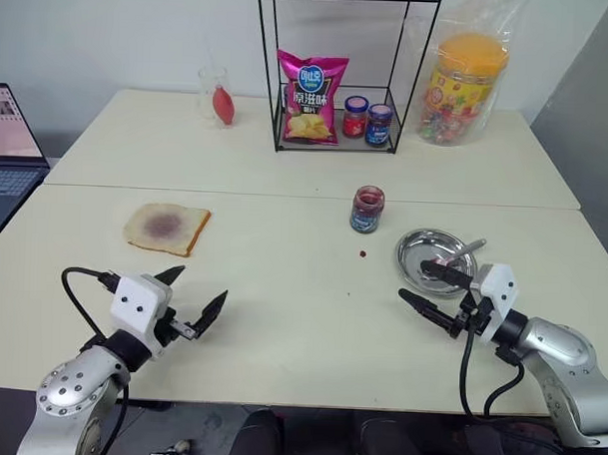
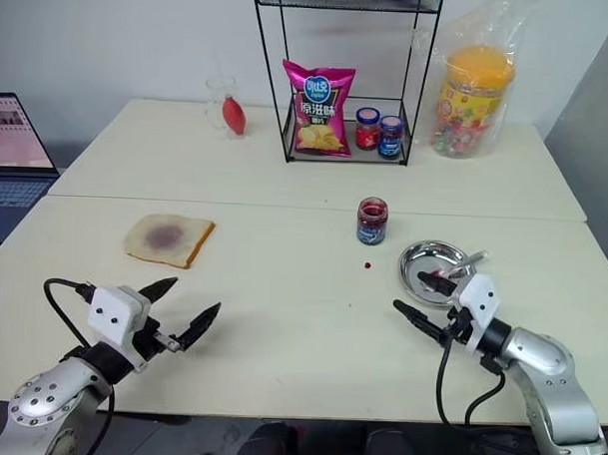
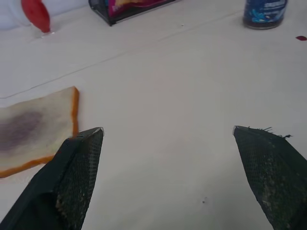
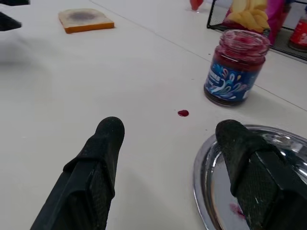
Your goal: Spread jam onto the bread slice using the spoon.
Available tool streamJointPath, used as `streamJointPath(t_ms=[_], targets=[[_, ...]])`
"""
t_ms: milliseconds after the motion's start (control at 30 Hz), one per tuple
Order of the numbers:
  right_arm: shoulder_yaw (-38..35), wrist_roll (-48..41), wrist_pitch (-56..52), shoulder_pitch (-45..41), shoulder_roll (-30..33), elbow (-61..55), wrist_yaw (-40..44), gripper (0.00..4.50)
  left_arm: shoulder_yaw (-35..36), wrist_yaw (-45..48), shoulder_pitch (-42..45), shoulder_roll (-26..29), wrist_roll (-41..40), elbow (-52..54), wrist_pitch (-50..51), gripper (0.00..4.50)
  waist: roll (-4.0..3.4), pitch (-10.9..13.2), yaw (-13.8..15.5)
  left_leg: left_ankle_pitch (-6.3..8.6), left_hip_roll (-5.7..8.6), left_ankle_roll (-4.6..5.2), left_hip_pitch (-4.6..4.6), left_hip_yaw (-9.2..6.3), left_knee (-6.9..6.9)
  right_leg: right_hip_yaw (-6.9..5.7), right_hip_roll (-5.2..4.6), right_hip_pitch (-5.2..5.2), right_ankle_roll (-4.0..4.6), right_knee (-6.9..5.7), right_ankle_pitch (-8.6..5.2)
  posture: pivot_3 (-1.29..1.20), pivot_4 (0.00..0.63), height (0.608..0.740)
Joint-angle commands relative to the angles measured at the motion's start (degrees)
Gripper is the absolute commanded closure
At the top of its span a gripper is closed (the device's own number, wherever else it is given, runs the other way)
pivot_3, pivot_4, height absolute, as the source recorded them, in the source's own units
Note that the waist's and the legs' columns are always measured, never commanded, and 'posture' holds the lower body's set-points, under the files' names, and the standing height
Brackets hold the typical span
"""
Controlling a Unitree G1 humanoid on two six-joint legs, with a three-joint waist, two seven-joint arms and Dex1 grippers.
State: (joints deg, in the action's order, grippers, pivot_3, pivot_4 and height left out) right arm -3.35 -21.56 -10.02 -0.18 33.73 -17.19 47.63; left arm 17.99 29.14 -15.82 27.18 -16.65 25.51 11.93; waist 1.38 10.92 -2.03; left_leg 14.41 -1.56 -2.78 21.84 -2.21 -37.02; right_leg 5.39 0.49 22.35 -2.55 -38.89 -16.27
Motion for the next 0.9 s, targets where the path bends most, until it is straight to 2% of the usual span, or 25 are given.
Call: streamJointPath(t_ms=[33,200,333,533,667,900], targets=[[0.88,-1.46,-2.18,-4.21,0.33,-2.11,0.66,1.14,3.26,-5.51,2.71,-1.52,2.02,-0.27,-2.5,0.0,0.01,0.0,0.01,0.0,0.01,0.0,0.0,-0.01,-0.01,-0.01,0.0,0.0,-0.01,0.0,0.01,0.0,0.15,0.74],[6.08,-2.01,-10.82,-13.65,-0.76,-3.25,0.06,1.14,11.99,-19.33,11.21,-8.19,-5.47,-3.95,7.59,0.0,0.08,-0.02,-0.06,0.0,0.01,0.0,0.0,-0.04,-0.03,-0.05,0.02,0.0,-0.03,-0.03,0.05,0.0,0.15,0.74],[8.79,-3.82,-17.34,-20.4,-2.0,-2.85,0.25,1.14,16.39,-25.07,16.28,-9.19,-8.89,-7.65,13.09,0.0,0.16,-0.04,-0.02,0.0,-0.02,0.0,0.03,-0.16,-0.01,-0.14,0.14,0.0,0.0,0.0,0.1,0.0,0.15,0.74],[13.24,-3.27,-21.49,-27.84,-2.84,0.58,2.92,1.14,18.95,-29.12,24.08,-6.74,-10.53,-18.18,17.54,0.0,0.31,-0.03,0.11,0.0,-0.02,-0.01,0.06,-0.26,-0.02,-0.25,0.14,-0.01,0.01,0.04,0.11,0.0,0.15,0.74],[15.48,-0.78,-18.92,-30.06,-3.18,3.0,4.24,1.14,19.33,-28.55,28.82,-5.12,-13.01,-23.98,21.01,0.0,0.4,-0.03,0.16,-0.01,-0.01,-0.01,0.1,-0.36,-0.03,-0.36,0.13,-0.01,0.06,0.03,0.13,0.0,0.15,0.74],[17.12,1.11,-18.46,-32.25,-3.83,4.64,5.17,1.14,16.25,-28.16,35.44,-2.64,-13.15,-30.32,27.28,0.0,0.44,-0.01,0.11,0.0,-0.01,-0.02,0.16,-0.46,0.0,-0.45,0.12,0.03,0.31,0.04,0.28,0.0,0.15,0.74]])
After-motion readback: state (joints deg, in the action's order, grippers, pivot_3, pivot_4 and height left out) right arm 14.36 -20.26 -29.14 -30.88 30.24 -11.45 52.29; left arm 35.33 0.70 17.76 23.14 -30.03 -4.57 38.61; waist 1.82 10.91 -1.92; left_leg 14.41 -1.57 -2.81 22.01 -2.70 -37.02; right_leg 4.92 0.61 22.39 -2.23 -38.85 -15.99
